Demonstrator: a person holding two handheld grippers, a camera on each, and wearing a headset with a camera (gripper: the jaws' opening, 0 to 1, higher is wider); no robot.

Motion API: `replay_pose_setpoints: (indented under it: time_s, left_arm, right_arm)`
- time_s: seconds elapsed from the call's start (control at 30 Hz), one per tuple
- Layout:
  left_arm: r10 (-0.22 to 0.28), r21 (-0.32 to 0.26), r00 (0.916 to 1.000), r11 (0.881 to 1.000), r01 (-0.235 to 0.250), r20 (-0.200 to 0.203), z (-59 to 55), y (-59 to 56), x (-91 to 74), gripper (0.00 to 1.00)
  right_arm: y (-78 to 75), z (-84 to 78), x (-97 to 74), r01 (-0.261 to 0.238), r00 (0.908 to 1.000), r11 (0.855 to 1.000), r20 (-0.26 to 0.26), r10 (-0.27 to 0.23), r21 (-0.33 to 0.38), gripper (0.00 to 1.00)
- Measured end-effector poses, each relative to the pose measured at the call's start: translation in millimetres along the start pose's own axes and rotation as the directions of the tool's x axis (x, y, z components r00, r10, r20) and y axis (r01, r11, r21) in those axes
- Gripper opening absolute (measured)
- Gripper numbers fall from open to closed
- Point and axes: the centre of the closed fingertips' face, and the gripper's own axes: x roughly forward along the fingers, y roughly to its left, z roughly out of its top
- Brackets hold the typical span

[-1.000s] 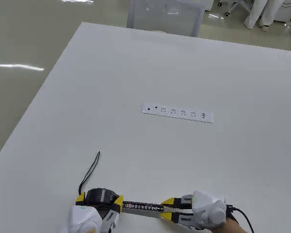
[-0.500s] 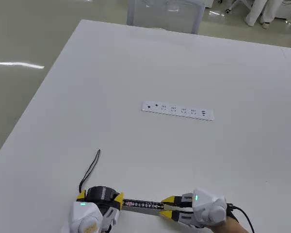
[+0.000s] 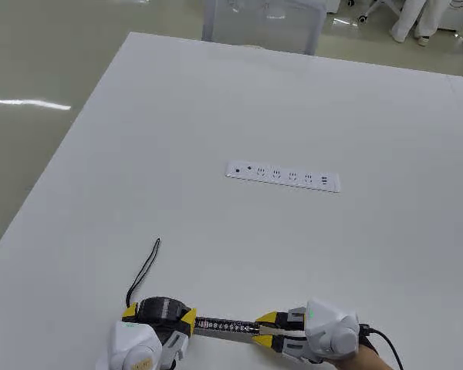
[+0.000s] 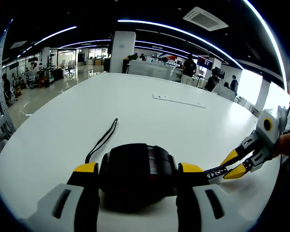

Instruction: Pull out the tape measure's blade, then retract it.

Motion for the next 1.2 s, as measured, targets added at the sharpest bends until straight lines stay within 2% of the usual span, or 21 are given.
replay_pose_setpoints:
  time_s: [0.3,0.4,0.43,1.2]
  left_arm:
    - [-0.012,-0.028,0.9999,1.000,0.012,-0.003,1.2,1.6,-0.3,0.61]
    - [-0.017,-0.040,0.9999,0.999,0.017,-0.002,2.2,2.6,-1.2,0.61]
    - [-0.019,-0.036,0.9998,0.999,0.019,-0.004,1.8,2.2,-0.6,0.61]
    - [-0.037,-0.041,0.9993,0.998,0.037,-0.005,1.4,2.3,-0.6,0.61]
  right_arm:
    - [-0.3,4.2,3.3,-0.001,0.9999,1.000,0.013,0.001,-0.001,0.12]
    - [-0.4,5.1,9.1,0.000,1.0000,1.000,0.008,0.000,-0.006,0.12]
    - [0.5,8.1,10.3,-0.007,0.9996,1.000,0.028,0.007,0.005,0.12]
    - [3.3,16.3,23.9,-0.023,0.9992,1.000,0.032,0.024,-0.005,0.12]
